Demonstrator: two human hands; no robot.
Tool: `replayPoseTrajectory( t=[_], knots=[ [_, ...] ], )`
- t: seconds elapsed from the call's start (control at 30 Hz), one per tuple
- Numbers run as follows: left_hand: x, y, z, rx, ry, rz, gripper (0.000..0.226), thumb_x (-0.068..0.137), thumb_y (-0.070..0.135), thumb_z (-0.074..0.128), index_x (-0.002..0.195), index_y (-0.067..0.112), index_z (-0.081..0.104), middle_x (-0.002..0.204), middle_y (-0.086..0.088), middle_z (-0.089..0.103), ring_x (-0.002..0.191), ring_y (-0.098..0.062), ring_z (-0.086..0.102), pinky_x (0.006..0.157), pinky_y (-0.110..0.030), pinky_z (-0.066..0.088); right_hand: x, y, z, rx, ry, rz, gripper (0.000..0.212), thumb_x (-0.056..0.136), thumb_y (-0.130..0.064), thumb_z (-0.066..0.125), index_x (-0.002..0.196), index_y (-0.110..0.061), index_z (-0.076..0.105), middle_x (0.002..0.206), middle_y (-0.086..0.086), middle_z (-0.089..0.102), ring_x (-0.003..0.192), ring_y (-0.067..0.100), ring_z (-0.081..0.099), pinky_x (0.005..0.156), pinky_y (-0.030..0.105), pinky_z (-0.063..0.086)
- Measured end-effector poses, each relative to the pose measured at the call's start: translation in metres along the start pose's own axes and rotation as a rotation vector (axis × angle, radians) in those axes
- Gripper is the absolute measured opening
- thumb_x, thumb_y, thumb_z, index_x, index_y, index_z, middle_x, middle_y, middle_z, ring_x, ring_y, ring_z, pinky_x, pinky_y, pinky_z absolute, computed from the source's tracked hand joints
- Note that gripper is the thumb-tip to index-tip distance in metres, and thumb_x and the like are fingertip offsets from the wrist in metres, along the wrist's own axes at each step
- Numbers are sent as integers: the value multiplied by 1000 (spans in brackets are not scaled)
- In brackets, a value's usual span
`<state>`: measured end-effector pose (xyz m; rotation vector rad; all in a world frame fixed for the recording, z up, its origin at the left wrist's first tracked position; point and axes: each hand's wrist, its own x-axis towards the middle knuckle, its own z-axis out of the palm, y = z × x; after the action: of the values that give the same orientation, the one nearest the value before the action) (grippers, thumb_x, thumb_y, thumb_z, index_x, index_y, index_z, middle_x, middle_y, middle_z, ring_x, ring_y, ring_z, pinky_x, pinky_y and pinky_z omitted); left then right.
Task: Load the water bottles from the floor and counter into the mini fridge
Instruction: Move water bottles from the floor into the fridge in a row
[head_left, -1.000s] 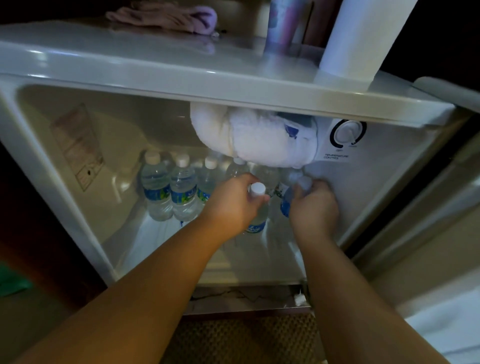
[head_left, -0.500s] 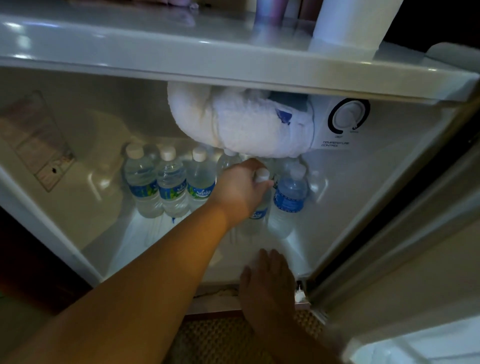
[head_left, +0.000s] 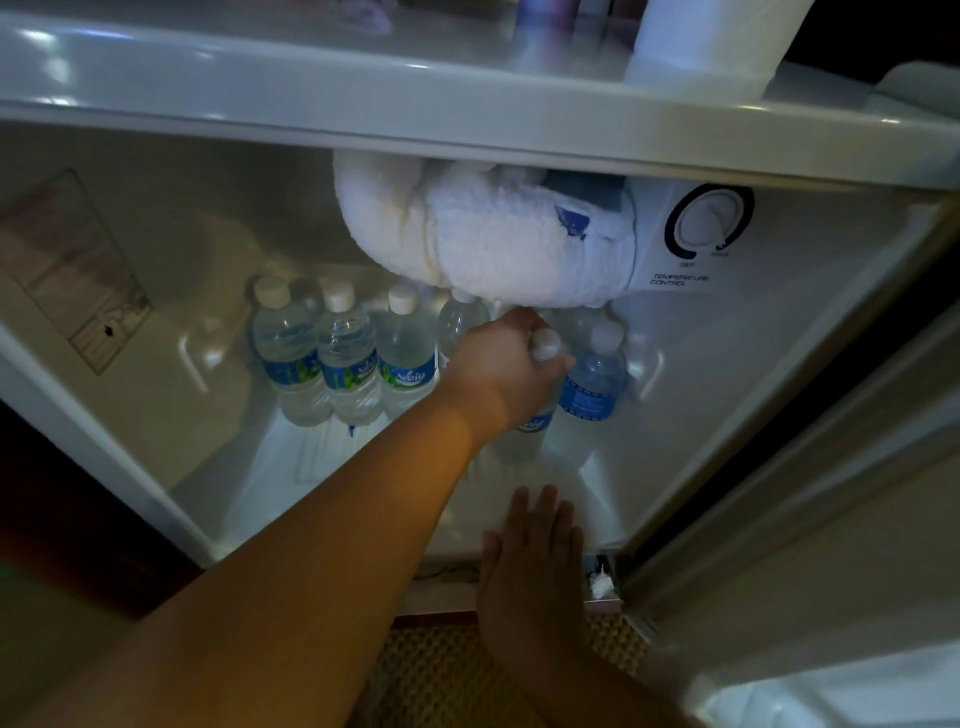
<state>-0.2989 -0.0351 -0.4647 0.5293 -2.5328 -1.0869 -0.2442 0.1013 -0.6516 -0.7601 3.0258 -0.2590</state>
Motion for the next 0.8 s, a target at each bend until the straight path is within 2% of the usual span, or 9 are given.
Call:
replayPoseTrajectory(
  t=[0.13,0.2,0.27,0.4,0.47,0.57,0.67,0.73,0.8],
  knots=[
    [-7,2,-1,114,-47,-38,57,90,52,70,131,16,51,117,-3,67,110,-23,63,86,-32,48,1,0,-5,32,-83,3,68,103,-45,19,157,-8,36,163,26,28,148,46,33,122,53,21],
    [-11,-1,-1,98,-54,-56,65,88,54,72,137,18,47,121,-4,67,112,-24,64,90,-33,51,1,0,-12,48,-156,-10,68,105,-46,11,164,-11,12,169,24,5,155,44,10,125,51,6],
    [-16,-5,-4,78,-64,-73,75,87,55,73,145,19,42,127,-5,65,116,-23,63,88,-28,47,2,0,-18,54,-188,-5,65,108,-45,10,163,-14,-5,169,21,-12,156,41,-6,125,49,-5],
    [-35,-7,-15,32,-89,-137,74,89,53,73,146,22,39,117,-4,65,101,-20,64,80,-28,44,5,-2,-34,101,-304,14,66,109,-45,14,162,-18,-16,167,15,-27,155,36,-21,125,47,-12],
    [-51,-6,-23,14,-98,-209,71,89,52,73,146,26,38,114,-5,66,102,-22,66,82,-32,50,8,-1,-41,127,-381,14,68,109,-47,15,162,-19,-16,166,14,-29,154,35,-22,124,46,-12],
    [-93,-10,-40,76,-112,-302,70,90,52,71,148,28,38,106,-4,69,104,-25,68,88,-35,52,12,2,-53,101,-460,10,73,105,-56,14,163,-19,-11,169,17,-20,156,39,-12,124,50,-3],
    [-146,-11,-66,34,-142,-378,59,90,48,72,139,30,45,85,6,67,82,-9,66,78,-31,50,8,-2,-78,88,-565,39,75,102,-61,9,164,-22,-4,171,16,-10,156,43,-3,125,54,3],
    [-180,-4,-92,6,-170,-474,48,92,45,71,133,35,48,86,9,68,82,-3,64,76,-27,48,-8,-11,-110,62,-596,16,69,107,-55,19,165,-20,1,171,14,-9,156,44,-4,125,58,3],
    [-210,14,-119,10,-185,-526,29,94,42,69,117,38,53,83,13,66,79,2,62,75,-24,51,-36,-22,-158,122,-618,-5,67,109,-45,27,165,-18,1,171,14,-7,157,40,-5,124,55,0]
  ],
)
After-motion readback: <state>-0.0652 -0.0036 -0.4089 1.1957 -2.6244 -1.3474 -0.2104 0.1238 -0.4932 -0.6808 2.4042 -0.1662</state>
